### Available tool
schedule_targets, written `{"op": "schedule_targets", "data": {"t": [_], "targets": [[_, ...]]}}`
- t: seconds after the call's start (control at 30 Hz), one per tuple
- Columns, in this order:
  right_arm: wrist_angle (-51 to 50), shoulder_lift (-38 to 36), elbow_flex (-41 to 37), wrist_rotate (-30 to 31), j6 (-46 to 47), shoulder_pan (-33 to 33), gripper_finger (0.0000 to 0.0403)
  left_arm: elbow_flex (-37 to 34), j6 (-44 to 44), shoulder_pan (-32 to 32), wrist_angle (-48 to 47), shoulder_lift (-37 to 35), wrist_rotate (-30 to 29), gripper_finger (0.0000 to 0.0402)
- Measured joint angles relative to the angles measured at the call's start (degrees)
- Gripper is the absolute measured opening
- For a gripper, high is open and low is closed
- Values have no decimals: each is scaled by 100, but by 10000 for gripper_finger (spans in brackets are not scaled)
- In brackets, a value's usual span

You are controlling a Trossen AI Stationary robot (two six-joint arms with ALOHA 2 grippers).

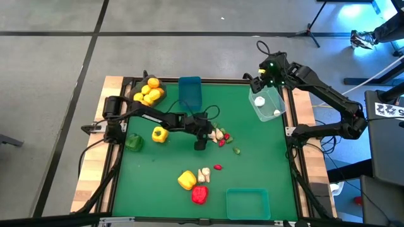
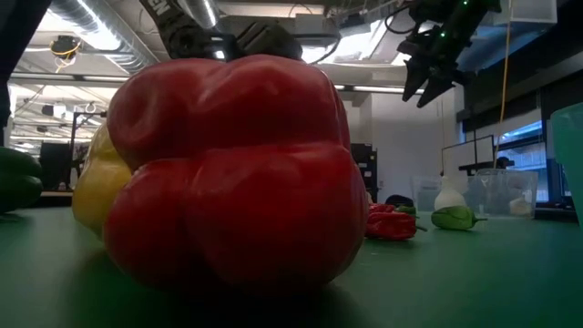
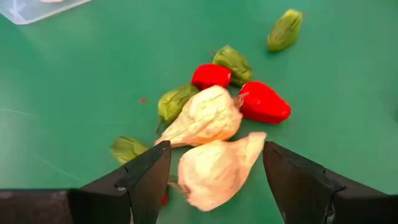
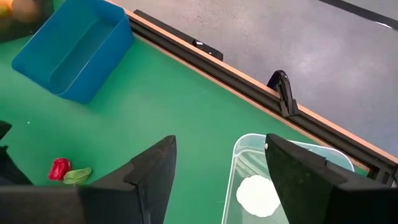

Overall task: Sort produce into baskets
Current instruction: Put the white garlic into white transparent bin

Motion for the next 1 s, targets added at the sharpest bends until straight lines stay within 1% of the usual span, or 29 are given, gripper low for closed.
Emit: {"op": "schedule_targets", "data": {"t": [0.17,0.33,0.57,0.77,1.0], "targets": [[0,0,0,0,-62,0,241,0,342,21,-15,2,399,251],[4,0,0,-2,-64,0,241,2,489,20,20,81,446,251],[9,0,0,-106,-64,-1,241,2,337,91,-77,388,446,251],[15,0,0,-112,-64,-1,241,2,86,88,-105,413,446,251],[22,0,0,-107,-62,-2,241,2,-145,84,-101,413,446,224]]}}
